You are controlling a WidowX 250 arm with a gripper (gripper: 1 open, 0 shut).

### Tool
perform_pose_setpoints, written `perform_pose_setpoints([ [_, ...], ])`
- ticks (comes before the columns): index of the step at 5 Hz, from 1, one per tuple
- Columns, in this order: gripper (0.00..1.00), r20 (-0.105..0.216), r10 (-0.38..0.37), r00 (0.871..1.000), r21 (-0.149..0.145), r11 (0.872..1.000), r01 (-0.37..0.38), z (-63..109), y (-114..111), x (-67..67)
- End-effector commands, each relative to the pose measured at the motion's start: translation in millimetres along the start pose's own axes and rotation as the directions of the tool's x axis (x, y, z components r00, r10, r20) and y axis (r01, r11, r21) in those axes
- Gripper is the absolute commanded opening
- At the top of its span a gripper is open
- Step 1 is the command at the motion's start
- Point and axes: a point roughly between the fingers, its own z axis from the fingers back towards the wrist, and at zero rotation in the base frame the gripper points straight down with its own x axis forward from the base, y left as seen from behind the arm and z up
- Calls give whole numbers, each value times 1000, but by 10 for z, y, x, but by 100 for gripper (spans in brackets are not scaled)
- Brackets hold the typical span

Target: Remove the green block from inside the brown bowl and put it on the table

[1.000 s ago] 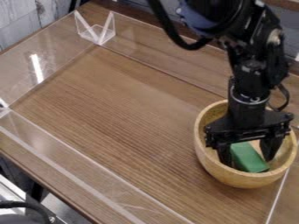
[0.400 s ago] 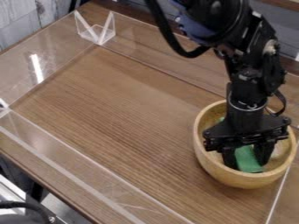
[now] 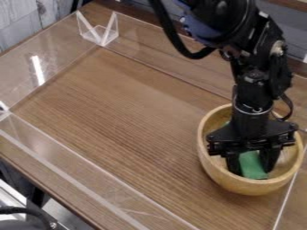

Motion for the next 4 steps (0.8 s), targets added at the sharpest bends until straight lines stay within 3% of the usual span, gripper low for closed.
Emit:
perform_pose_setpoints([
  [1, 0, 17, -28, 999, -36, 999, 29, 148, -73, -3],
  [4, 0, 11, -54, 998, -38, 998, 55, 198, -71, -16],
])
